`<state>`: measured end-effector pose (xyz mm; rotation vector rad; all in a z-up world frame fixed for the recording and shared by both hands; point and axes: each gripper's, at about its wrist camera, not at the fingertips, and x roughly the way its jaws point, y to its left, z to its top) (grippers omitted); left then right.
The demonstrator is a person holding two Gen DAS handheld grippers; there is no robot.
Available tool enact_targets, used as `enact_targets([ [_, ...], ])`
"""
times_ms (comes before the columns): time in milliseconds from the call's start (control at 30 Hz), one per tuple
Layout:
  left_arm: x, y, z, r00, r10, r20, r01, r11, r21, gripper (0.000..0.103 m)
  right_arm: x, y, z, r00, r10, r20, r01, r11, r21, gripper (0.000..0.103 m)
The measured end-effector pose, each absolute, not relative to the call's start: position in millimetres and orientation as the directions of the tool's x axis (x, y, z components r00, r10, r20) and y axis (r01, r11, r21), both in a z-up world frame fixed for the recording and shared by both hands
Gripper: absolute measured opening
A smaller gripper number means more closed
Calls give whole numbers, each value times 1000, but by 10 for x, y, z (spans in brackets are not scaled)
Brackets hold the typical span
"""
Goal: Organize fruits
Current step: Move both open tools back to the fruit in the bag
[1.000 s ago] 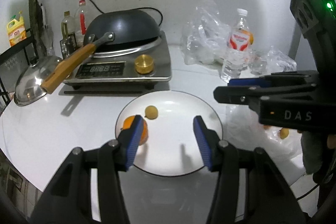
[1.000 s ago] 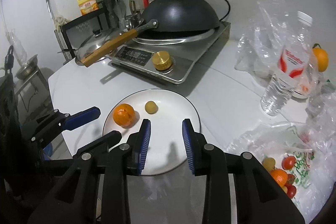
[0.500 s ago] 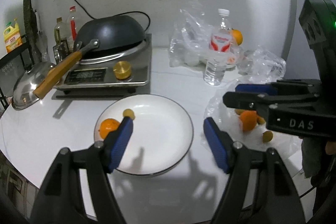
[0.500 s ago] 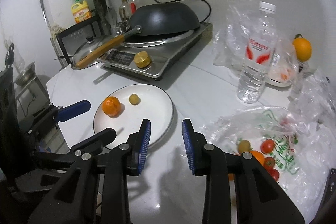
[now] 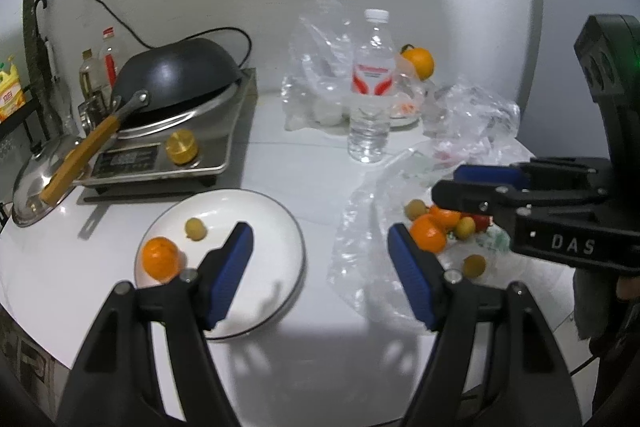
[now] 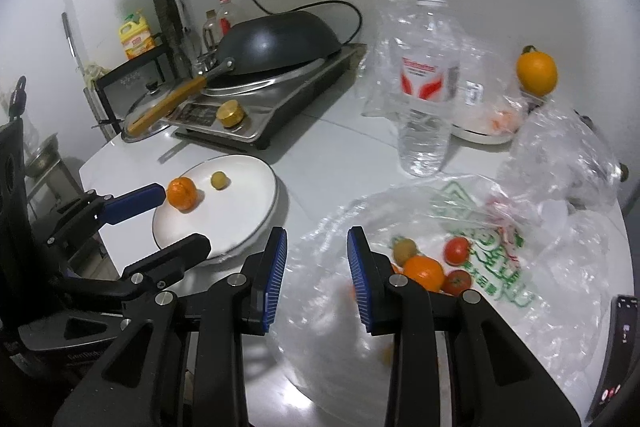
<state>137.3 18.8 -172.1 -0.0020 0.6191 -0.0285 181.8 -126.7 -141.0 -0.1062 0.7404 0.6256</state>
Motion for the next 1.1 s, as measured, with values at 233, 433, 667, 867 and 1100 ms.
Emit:
enact_targets([
  [233, 1403, -67, -1673, 819, -52, -571, 56, 998, -12, 71, 1812, -1567, -1434, 578, 484, -656, -545, 828, 131, 33],
  [433, 1445, -316, -1686, 808, -67, -585, 82, 997, -1, 71, 1808, -1822, -1454, 588, 475, -654, -528, 838, 134, 33],
  [667, 1488, -555, -1732, 797, -88, -598, 109, 994, -1, 71, 1823, -2130, -1488, 603, 456, -654, -497, 856, 138, 33],
  [867, 1514, -794, -1796, 782, -102, -615, 144, 989, 19, 71, 1825, -2377, -1548, 610, 440, -659, -468, 871, 149, 33],
  [1100, 1555, -998, -1895, 760, -110, -640, 168, 985, 30, 71, 1833, -2585, -1632, 605, 439, -665, -453, 876, 167, 33],
])
